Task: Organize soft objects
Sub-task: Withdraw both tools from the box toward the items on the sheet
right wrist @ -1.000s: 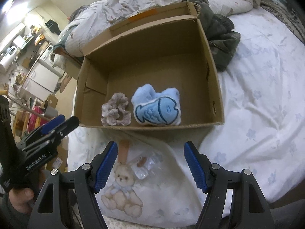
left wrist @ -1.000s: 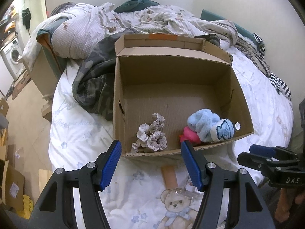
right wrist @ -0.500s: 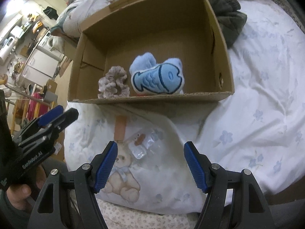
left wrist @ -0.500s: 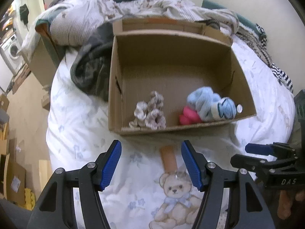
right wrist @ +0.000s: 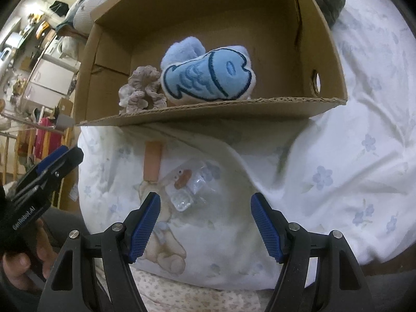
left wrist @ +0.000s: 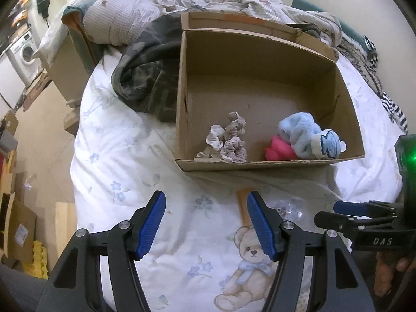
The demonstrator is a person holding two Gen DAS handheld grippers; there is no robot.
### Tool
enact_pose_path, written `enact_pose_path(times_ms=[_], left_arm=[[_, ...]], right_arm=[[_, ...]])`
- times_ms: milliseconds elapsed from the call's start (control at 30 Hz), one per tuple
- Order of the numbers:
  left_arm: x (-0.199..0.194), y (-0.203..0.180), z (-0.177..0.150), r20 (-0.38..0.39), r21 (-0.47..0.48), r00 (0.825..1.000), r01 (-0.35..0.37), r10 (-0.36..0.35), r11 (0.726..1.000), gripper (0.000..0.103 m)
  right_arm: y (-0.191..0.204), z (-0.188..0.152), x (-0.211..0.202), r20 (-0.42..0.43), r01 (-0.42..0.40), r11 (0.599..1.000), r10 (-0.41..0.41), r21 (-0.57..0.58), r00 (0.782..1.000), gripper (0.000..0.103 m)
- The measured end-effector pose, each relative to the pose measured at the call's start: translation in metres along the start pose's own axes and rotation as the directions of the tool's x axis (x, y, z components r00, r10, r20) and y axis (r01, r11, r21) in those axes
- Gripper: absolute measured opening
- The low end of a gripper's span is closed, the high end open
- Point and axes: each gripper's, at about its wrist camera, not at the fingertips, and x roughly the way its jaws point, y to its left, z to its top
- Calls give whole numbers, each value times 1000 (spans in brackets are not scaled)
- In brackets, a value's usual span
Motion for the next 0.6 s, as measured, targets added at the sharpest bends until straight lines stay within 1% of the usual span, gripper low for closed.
enact_pose_path(times_ms=[100, 233, 400, 533, 600], left_arm=[[3, 7, 2, -11, -36, 1000, 13, -13, 999, 62], [9, 9, 4, -31, -60, 999, 21, -23, 998, 62], [13, 9, 5, -44, -75, 999, 28, -31, 997, 62], [17, 9, 5, -57, -80, 998, 22, -27, 997, 62], [19, 11, 4, -63, -84, 998, 17, -23, 996, 62]], right_arm=[[-7, 2, 2, -8, -26, 999, 27, 33, 1000, 76], [-10, 5, 9, -31, -13, 999, 14, 46, 999, 76], [13, 4, 23, -64, -38, 998, 35, -43, 997, 76], [31, 9, 48, -107, -11, 997, 2, -77, 994, 76], [40, 12, 60, -127, 18, 995, -31, -103, 991, 76]])
